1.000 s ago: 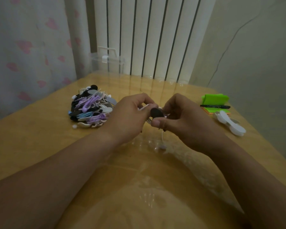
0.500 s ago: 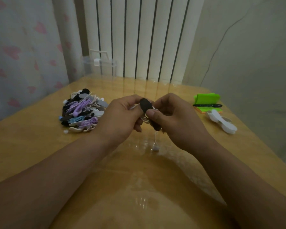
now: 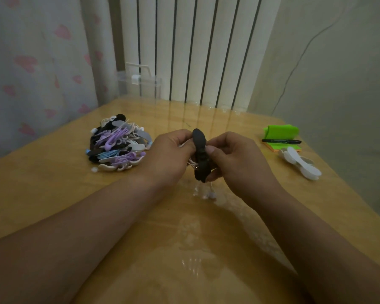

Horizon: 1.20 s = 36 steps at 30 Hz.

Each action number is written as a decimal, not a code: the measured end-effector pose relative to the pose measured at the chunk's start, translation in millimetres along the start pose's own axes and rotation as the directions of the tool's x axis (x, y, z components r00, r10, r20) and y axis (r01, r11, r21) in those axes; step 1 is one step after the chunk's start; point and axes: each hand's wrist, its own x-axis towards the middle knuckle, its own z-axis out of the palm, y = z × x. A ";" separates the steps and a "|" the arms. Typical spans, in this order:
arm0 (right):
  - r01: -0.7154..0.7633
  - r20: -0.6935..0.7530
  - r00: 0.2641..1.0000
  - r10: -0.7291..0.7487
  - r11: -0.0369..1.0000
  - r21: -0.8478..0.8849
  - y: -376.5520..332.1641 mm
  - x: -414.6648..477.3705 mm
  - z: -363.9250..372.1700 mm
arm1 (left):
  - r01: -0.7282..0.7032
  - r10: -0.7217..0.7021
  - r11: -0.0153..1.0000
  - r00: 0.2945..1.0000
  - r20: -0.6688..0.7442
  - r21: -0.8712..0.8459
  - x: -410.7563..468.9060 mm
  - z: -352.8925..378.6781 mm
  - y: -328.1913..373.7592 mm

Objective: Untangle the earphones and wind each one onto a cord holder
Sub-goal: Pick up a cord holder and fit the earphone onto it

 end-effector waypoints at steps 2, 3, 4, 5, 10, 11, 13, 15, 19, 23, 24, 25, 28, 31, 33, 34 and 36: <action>-0.013 0.012 1.000 0.013 1.000 0.008 1.1 0.6 0.2 | 0.029 -0.028 0.998 1.000 0.015 -0.054 0.0 0.4 0.5; -0.017 0.012 1.000 0.017 1.000 -0.001 1.8 0.7 0.8 | 0.040 -0.038 0.997 0.999 0.023 -0.069 -0.3 0.4 1.2; -0.011 0.002 1.000 0.011 1.000 -0.022 3.0 0.9 1.4 | 0.048 -0.046 0.996 0.998 0.032 -0.080 -0.4 0.4 1.8; 0.003 -0.021 1.000 -0.004 0.998 -0.060 4.2 1.4 2.2 | 0.056 -0.052 0.994 0.998 0.044 -0.098 -0.9 0.9 2.8; 0.072 -0.120 0.987 -0.106 0.963 -0.261 8.4 5.2 4.1 | 0.137 -0.126 0.974 0.990 0.068 -0.179 -2.5 6.0 5.1; 0.075 -0.125 0.986 -0.113 0.957 -0.279 8.4 5.7 4.1 | 0.159 -0.147 0.969 0.986 0.075 -0.187 -1.5 7.5 5.8; 0.080 -0.131 0.983 -0.128 0.945 -0.317 8.2 6.2 3.8 | 0.211 -0.195 0.949 0.977 0.089 -0.235 -0.6 8.8 7.4; 0.093 -0.142 0.979 -0.149 0.936 -0.341 7.9 6.1 2.5 | 0.202 -0.183 0.958 0.977 0.112 -0.204 -0.4 9.1 5.8; 0.094 -0.102 0.988 -0.114 0.978 -0.188 6.1 3.7 -5.2 | 0.102 -0.084 0.986 0.988 0.127 -0.136 -1.2 5.7 0.5; 0.063 -0.064 0.996 -0.064 0.998 -0.016 4.0 2.1 -12.9 | 0.160 -0.136 0.948 0.985 0.105 -0.275 2.2 4.3 0.8; 0.072 -0.077 0.994 -0.073 0.997 -0.022 4.4 2.7 -12.9 | 0.171 -0.147 0.940 0.984 0.101 -0.296 2.5 5.0 0.6; 0.082 -0.091 0.992 -0.085 0.996 -0.043 4.6 2.9 -12.4 | 0.179 -0.155 0.932 0.983 0.099 -0.314 2.5 5.8 0.3; 0.082 -0.102 0.991 -0.090 0.994 -0.078 5.6 4.2 -8.1 | 0.187 -0.170 0.919 0.982 0.079 -0.347 2.3 7.2 -0.9; 0.115 -0.088 0.988 -0.126 0.986 -0.121 5.7 4.3 -5.8 | 0.188 -0.184 0.892 0.982 0.049 -0.411 2.5 9.3 0.7; 0.164 -0.042 0.984 -0.173 0.972 -0.167 5.9 3.0 -5.1 | 0.196 -0.215 0.864 0.977 0.012 -0.464 3.2 8.5 2.9; 0.189 -0.004 0.981 -0.194 0.963 -0.193 5.3 1.5 -3.5 | 0.205 -0.240 0.843 0.971 -0.006 -0.497 4.1 6.9 3.5; 0.254 0.059 0.967 -0.247 0.926 -0.280 4.8 -1.6 1.7 | 0.224 -0.286 0.790 0.958 -0.020 -0.571 6.1 3.6 4.2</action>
